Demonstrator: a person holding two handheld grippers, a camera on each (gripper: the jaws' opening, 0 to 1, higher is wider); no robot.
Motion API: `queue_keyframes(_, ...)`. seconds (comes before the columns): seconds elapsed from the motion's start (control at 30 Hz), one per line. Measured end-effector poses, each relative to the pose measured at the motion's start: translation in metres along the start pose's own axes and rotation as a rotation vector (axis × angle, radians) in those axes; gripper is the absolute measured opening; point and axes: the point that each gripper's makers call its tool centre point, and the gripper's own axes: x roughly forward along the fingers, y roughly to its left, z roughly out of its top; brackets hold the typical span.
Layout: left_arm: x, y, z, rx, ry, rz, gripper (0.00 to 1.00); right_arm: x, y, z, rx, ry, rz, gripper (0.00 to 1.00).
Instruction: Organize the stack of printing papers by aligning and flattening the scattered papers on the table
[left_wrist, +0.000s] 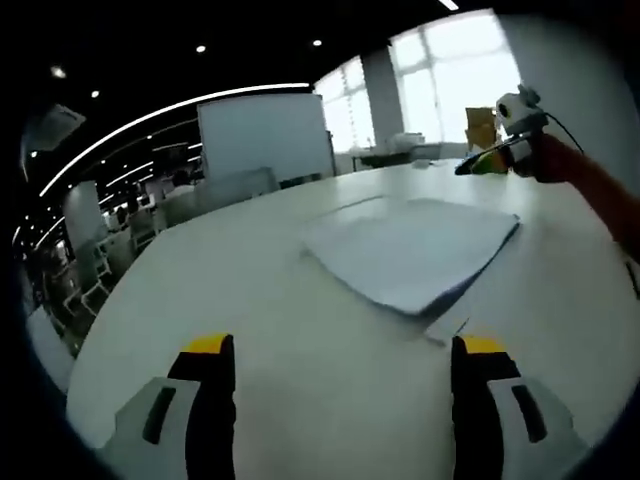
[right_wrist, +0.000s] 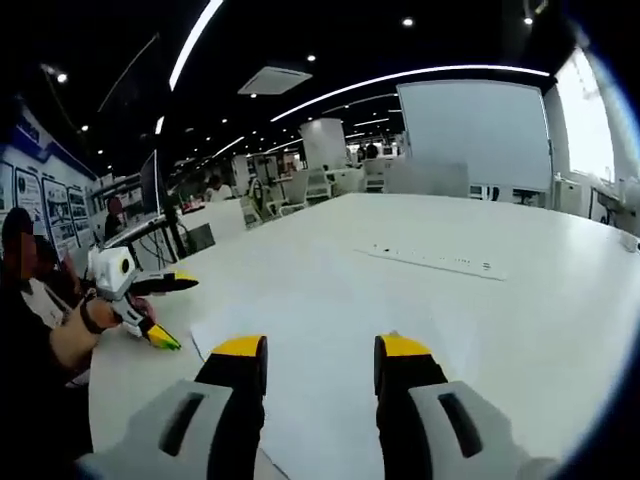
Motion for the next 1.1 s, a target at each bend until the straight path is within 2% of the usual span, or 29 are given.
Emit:
queue_keyframes(0.13, -0.001, 0.003, 0.002, -0.012, -0.008, 0.019, 0.92, 0.020, -0.001, 0.009, 0.013, -0.007, 0.011, 0.38)
queue_keyframes(0.27, -0.002, 0.000, 0.007, -0.021, -0.016, 0.026, 0.92, 0.038, 0.000, 0.013, 0.016, -0.006, 0.019, 0.38)
queue_keyframes(0.47, -0.001, 0.006, 0.010, -0.021, -0.017, 0.041, 0.92, 0.067, 0.005, 0.017, 0.029, -0.004, 0.040, 0.38)
queue_keyframes(0.77, 0.006, 0.006, 0.004, -0.009, 0.006, 0.047, 0.90, 0.111, 0.001, 0.030, 0.058, -0.025, 0.056, 0.38)
queue_keyframes(0.83, 0.006, 0.007, 0.004, -0.007, 0.006, 0.049, 0.89, 0.123, -0.005, 0.032, 0.075, -0.018, 0.059, 0.38)
queue_keyframes(0.87, 0.006, 0.007, 0.004, -0.006, 0.007, 0.049, 0.89, 0.128, 0.002, 0.033, 0.075, -0.015, 0.061, 0.38)
queue_keyframes(1.0, 0.006, 0.008, 0.004, -0.002, 0.006, 0.047, 0.88, 0.148, 0.000, 0.030, 0.065, 0.015, 0.060, 0.39)
queue_keyframes(1.1, 0.006, 0.010, 0.004, -0.005, 0.008, 0.045, 0.89, 0.154, 0.011, 0.023, 0.063, 0.040, 0.067, 0.42)
